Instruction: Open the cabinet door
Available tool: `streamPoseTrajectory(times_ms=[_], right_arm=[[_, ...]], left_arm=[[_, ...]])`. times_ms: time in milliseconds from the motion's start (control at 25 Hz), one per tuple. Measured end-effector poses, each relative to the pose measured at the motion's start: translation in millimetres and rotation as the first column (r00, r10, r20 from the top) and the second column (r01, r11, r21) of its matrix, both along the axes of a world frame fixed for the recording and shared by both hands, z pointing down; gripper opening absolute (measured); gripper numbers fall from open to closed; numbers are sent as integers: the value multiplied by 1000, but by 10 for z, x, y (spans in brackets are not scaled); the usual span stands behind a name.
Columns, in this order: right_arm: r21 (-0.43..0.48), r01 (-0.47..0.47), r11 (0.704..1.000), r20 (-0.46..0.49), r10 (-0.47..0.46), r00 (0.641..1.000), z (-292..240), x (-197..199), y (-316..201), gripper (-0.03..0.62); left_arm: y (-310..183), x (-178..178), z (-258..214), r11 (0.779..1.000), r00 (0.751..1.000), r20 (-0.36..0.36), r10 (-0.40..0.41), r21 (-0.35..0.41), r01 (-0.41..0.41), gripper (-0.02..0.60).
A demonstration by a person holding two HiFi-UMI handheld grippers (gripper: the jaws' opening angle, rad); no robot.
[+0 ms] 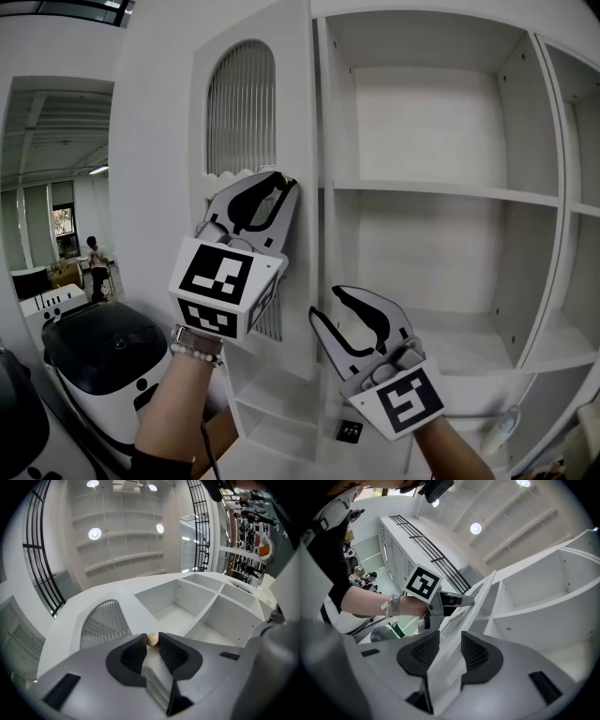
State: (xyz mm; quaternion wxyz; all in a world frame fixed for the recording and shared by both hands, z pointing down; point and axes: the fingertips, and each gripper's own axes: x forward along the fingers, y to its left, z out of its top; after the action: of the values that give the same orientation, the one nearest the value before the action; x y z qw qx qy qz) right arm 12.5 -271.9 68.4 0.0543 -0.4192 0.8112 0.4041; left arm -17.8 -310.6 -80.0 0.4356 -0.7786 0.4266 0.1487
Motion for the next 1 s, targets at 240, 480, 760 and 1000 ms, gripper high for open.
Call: streamPoseTrajectory(times_ms=[240,480,760,1000], right_arm=[[-52,20,998,-19,-21,1000,128,-91,-161,164],[-96,93,991,-13,-95,995,194,-256,-214,164],[-96,175,980,-9,-176,984,201,-323,-137,163],[-115,188,975,27,-187,982,179,-285,-153,130]], left_arm=[[73,-55,4,1000,1000,14,12,3,-12,78],[144,-154,6,999,999,25,44,6,-44,78],[217,-194,14,999,998,42,46,10,-47,80],[224,-215,11,996,996,17,88,-1,-88,80]])
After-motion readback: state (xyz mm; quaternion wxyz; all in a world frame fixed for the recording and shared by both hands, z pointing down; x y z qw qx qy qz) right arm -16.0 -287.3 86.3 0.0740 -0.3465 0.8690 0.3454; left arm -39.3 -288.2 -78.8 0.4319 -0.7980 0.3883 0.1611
